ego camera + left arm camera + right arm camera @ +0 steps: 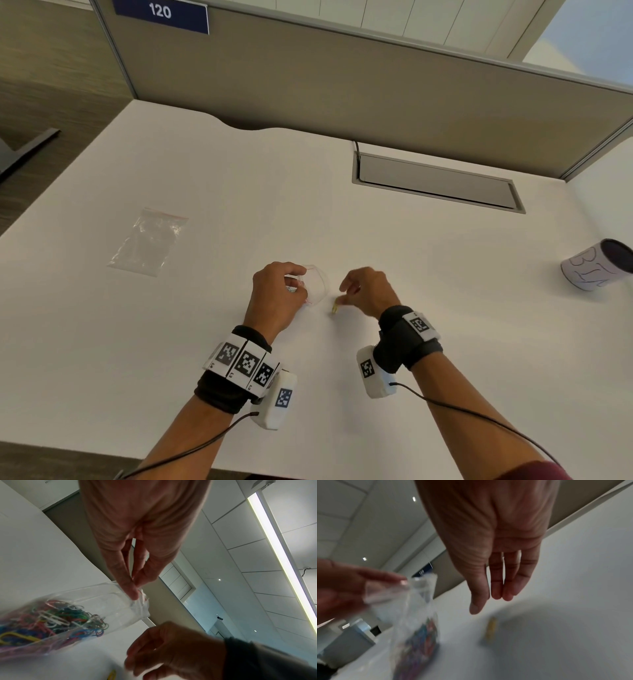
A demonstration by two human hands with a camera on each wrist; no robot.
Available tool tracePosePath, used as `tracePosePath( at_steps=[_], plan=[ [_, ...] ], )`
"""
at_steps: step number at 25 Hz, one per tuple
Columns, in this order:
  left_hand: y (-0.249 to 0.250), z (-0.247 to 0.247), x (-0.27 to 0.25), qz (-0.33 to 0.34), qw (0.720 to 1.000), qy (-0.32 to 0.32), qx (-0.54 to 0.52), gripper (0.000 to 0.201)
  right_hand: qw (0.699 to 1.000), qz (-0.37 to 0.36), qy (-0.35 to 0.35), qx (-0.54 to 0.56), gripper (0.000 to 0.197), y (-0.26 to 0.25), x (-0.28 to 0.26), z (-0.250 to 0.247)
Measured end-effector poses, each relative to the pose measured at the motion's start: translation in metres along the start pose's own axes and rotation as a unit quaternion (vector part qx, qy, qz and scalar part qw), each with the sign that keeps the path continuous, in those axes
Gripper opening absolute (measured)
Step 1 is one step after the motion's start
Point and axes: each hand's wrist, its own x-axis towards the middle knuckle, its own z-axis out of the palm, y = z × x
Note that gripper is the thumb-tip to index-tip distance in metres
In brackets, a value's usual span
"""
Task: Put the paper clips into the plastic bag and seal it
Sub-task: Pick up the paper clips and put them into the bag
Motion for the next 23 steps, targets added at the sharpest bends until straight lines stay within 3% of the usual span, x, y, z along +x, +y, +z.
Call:
tracePosePath(
  at_steps=[2,5,10,13,16,20,23],
  plan=[
    [0.000,0.001,0.000,0.003,1.000,0.002,-0.002,0.030,0.999,0.019,-0.030,-0.011,0.030,0.010,0.001,0.020],
    [0.001,0.001,0.000,0.004,1.000,0.002,-0.005,0.030,1.000,0.016,-0.002,0.009,0.028,0.013,0.002,0.035],
    [0.000,0.000,-0.001,0.004,1.000,0.007,-0.004,0.030,0.999,0.022,-0.007,0.040,0.029,0.010,-0.001,0.024],
    [0.001,0.000,-0.001,-0.003,1.000,0.006,-0.003,0.030,0.980,0.002,0.084,0.180,0.021,-0.008,-0.015,0.004],
    [0.003,0.000,0.000,-0.014,1.000,0.010,-0.007,0.032,0.950,-0.083,0.055,0.296,0.021,-0.036,-0.028,-0.018],
    [0.005,0.001,-0.002,-0.016,1.000,0.016,-0.007,0.032,0.985,-0.146,-0.009,0.093,0.017,-0.059,-0.030,-0.017],
    [0.006,-0.001,-0.004,-0.022,0.999,0.028,-0.012,0.032,0.986,-0.154,0.024,0.054,0.013,-0.055,-0.032,-0.007]
  ],
)
